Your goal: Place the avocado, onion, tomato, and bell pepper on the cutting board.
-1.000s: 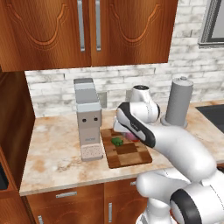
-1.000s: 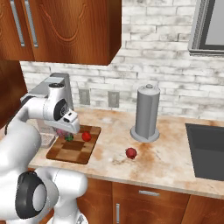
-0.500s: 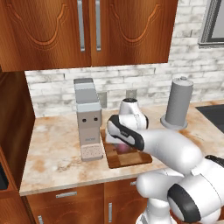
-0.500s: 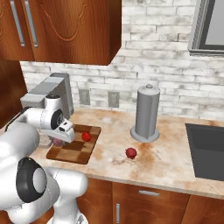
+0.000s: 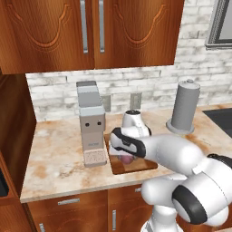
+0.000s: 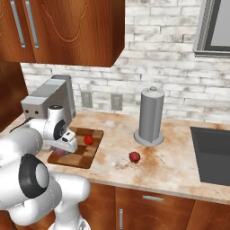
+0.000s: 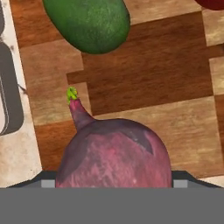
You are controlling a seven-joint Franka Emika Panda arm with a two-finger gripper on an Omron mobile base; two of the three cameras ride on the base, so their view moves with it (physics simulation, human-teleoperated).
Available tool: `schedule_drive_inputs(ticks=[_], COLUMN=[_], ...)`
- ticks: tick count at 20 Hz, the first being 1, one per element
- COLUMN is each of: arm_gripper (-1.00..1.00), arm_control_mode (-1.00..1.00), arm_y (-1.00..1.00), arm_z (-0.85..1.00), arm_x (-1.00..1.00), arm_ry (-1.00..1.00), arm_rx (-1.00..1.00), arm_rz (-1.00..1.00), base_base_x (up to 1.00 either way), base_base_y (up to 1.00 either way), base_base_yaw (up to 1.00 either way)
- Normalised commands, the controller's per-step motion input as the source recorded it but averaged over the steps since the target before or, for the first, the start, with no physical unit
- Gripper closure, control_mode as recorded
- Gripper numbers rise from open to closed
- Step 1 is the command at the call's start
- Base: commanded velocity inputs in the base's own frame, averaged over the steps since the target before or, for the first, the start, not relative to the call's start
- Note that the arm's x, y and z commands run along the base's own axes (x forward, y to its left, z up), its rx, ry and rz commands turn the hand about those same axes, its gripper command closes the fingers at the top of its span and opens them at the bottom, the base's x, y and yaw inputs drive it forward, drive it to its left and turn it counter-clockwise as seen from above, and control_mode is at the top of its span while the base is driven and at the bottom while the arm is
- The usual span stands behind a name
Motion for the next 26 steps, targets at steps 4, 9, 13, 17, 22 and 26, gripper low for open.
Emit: schedule_drive_inputs(ticks=[4,9,13,17,22,26], arm_gripper=[1.0,-1.0,-1.0,-1.0,-1.0,-1.0], arm_control_mode=[-1.0,-1.0,-1.0,-1.0,-1.0,-1.0], arm_y=[0.0,0.02,0.0,-0.11,-0.01,-0.14], arm_z=[-0.39,-0.4,-0.21,0.04,0.16,0.58], arm_x=[0.0,0.0,0.0,0.0,0.0,-0.02], arm_ry=[0.0,0.0,0.0,-0.04,-0.05,-0.07], arm_rx=[0.0,0.0,0.0,0.0,-0.02,-0.03], arm_rz=[0.01,0.0,0.0,0.0,0.0,0.0], base_base_x=[0.0,0.0,0.0,0.0,0.0,0.0], base_base_y=[0.0,0.0,0.0,0.0,0.0,0.0], base_base_yaw=[0.0,0.0,0.0,0.0,0.0,0.0])
